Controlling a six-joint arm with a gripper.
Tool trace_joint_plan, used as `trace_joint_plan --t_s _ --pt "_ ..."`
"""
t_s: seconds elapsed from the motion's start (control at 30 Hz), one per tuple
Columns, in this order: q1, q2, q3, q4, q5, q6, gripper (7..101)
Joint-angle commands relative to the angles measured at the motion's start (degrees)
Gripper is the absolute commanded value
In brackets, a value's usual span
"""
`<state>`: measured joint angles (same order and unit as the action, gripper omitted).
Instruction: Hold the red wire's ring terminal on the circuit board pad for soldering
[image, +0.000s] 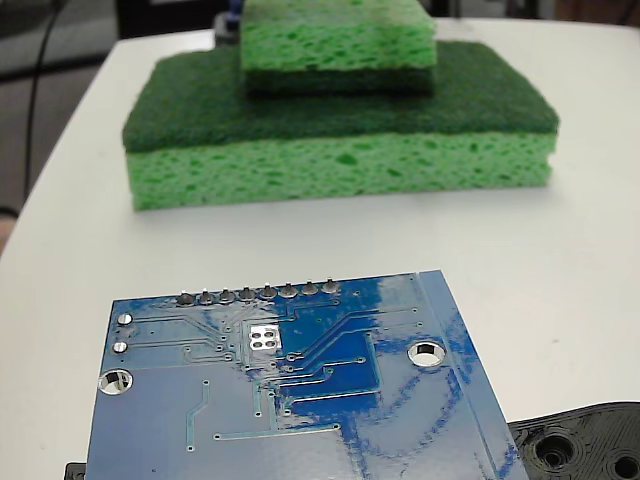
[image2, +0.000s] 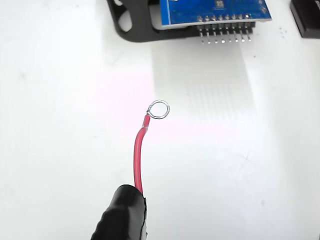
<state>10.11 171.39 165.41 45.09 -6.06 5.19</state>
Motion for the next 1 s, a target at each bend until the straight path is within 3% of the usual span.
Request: trace_joint_plan --t_s 0.03,1.0 --pt "-0.9 2.1 0.8 0.4 -0.9 -0.4 100.3" --pt "-2.7 3.6 6.2 -0.8 3.0 -1.7 100.3"
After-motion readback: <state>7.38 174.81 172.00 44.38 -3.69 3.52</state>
